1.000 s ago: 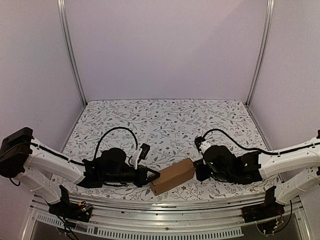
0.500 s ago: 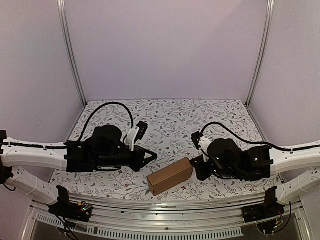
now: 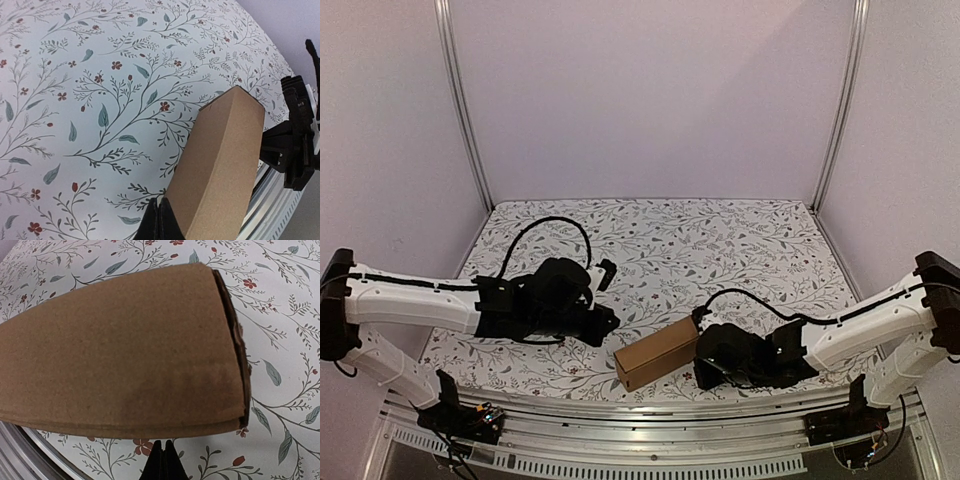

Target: Fold the paper box

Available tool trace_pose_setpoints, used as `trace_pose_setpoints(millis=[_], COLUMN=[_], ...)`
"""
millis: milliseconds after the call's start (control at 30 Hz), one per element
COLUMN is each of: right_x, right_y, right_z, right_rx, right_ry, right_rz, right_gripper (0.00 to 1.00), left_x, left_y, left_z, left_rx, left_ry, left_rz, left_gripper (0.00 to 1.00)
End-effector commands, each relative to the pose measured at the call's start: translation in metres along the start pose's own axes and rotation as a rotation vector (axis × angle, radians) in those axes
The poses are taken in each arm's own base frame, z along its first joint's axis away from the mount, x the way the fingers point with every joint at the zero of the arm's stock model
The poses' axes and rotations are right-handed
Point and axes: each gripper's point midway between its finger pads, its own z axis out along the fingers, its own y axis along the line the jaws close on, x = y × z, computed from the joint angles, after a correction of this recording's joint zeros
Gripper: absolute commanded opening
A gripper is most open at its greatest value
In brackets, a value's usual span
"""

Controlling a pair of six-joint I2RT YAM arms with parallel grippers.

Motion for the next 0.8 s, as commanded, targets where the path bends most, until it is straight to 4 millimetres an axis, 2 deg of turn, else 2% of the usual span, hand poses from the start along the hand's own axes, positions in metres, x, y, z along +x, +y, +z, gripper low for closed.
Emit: trace_pose_setpoints(millis=[0, 167, 300, 500, 633, 767], right_x=[-0.02, -0.043, -0.061, -0.087, -0.09, -0.086], right_y=[0.014, 0.023, 0.026, 0.05, 0.056, 0.045], right_z=[0.009, 0.019, 0.036, 0.053, 0.064, 0.065], right_rx=[-0.006, -0.041, -0.066, -0.111, -0.131, -0.129], right_ry=[-0.072, -0.115, -0.122, -0.13, -0.107, -0.08], right_rz=[0.095, 0.152, 0.187, 0.166, 0.153, 0.135], right_gripper=[0.0, 0.0, 0.0, 0.0, 0.0, 0.0], left_x=[0.022, 0.034, 0.033, 0.027, 0.028, 0.028], left_y=[0.0, -0.012, -0.019, -0.02, -0.012, 0.0], left_z=[0.017, 0.029, 0.033, 0.03, 0.026, 0.021], left_rx=[0.035, 0.098, 0.132, 0.131, 0.102, 0.048], left_ry=[0.091, 0.147, 0.152, 0.131, 0.116, 0.104], left_rz=[-0.031, -0.052, -0.059, -0.074, -0.092, -0.08], left_gripper=[0.0, 0.0, 0.0, 0.0, 0.0, 0.0])
